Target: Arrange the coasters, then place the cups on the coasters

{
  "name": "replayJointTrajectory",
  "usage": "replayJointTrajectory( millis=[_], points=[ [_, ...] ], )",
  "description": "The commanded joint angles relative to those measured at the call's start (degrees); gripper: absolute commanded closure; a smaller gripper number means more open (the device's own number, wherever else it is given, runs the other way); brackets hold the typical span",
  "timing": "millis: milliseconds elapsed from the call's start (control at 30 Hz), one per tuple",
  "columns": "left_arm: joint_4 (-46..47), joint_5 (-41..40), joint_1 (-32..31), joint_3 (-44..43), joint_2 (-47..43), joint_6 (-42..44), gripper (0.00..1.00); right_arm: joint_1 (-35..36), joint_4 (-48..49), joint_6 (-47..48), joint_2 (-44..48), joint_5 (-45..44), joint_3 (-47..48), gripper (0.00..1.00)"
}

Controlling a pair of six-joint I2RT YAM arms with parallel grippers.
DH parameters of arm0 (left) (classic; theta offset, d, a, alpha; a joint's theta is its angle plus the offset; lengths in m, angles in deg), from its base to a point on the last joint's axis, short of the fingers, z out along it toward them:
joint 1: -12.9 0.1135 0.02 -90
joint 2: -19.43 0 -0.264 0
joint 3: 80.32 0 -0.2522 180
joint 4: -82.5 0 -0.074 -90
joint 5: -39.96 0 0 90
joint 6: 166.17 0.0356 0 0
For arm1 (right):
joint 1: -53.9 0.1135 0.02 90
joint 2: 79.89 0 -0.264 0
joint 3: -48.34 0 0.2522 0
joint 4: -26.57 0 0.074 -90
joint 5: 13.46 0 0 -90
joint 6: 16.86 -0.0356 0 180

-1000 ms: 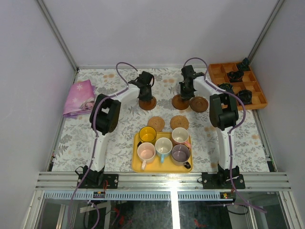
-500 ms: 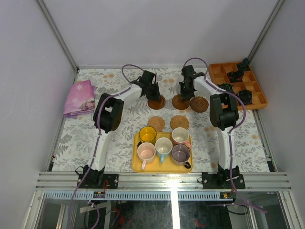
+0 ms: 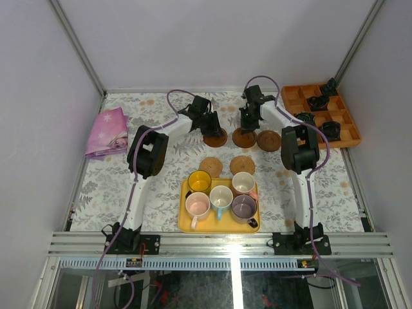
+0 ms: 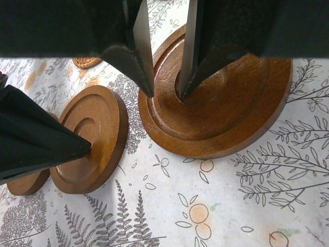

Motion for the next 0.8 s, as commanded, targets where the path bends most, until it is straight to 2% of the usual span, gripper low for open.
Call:
replayJointTrajectory(
  millis=[0, 267, 500, 600, 767],
  points=[
    [0.9, 1.0, -0.1, -0.9, 2.1, -0.8, 0.72, 0.0, -0.5, 0.4, -0.7, 3.2, 3.2, 1.0],
    [3.1, 1.7, -0.1, 0.8, -1.0, 0.2, 0.66, 1.0, -1.0, 0.8, -2.3, 5.1, 4.2, 1.0],
    [4.6, 0.7, -0.1, 3.9, -6.5, 3.6, 0.64, 1.1, -1.6, 1.5, -1.8, 5.6, 7.2, 1.0],
    [4.9, -0.3, -0.1, 8.4, -10.3, 5.3, 0.65, 1.1, -0.1, 2.0, 1.9, 4.2, 4.4, 1.0],
    [5.3, -2.3, -0.3, 17.7, -18.1, 9.4, 0.67, 1.1, 4.4, 2.4, 11.3, 1.7, -6.0, 1.0]
  ],
)
